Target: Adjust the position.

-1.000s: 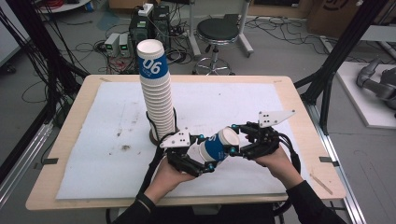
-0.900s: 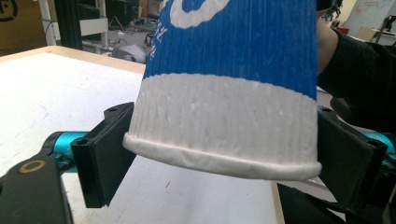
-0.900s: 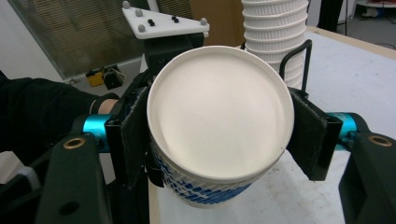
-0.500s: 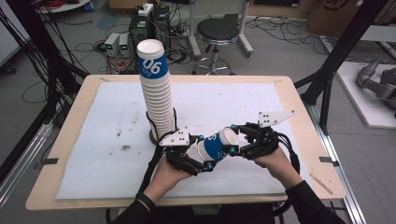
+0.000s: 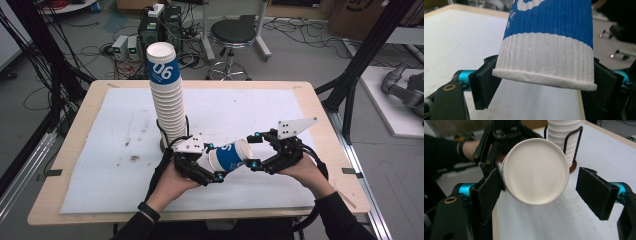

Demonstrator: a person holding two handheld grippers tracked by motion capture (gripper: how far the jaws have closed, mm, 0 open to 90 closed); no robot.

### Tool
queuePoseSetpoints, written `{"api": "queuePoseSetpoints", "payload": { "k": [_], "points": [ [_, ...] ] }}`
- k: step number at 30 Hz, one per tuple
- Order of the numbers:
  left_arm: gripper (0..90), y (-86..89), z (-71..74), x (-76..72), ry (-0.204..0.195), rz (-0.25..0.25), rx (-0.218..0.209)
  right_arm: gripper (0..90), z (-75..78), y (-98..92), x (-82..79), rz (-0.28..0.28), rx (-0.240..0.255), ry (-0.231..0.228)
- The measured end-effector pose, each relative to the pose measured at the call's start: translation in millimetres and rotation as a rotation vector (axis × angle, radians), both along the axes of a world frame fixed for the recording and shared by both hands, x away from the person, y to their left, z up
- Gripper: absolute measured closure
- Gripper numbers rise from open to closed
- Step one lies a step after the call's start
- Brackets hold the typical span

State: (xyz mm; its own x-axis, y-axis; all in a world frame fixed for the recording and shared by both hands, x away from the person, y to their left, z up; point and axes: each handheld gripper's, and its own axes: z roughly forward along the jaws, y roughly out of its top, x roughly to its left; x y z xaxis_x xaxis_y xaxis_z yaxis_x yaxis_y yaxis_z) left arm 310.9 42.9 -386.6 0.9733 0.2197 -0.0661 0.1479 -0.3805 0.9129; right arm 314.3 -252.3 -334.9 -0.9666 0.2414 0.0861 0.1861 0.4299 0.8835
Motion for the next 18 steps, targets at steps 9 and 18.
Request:
{"api": "queuePoseSetpoints", "payload": {
  "k": [9, 18],
  "points": [
    [19.7, -12.2, 3.4, -5.6, -0.065, -0.03, 0.187, 20.5, -7.3, 16.1, -3.4, 0.046, -0.138, -0.031],
    [19.5, -12.7, 4.3, -7.4, -0.081, -0.033, 0.181, 28.0, -13.6, 22.6, -1.7, 0.084, -0.185, -0.013]
  ]
}}
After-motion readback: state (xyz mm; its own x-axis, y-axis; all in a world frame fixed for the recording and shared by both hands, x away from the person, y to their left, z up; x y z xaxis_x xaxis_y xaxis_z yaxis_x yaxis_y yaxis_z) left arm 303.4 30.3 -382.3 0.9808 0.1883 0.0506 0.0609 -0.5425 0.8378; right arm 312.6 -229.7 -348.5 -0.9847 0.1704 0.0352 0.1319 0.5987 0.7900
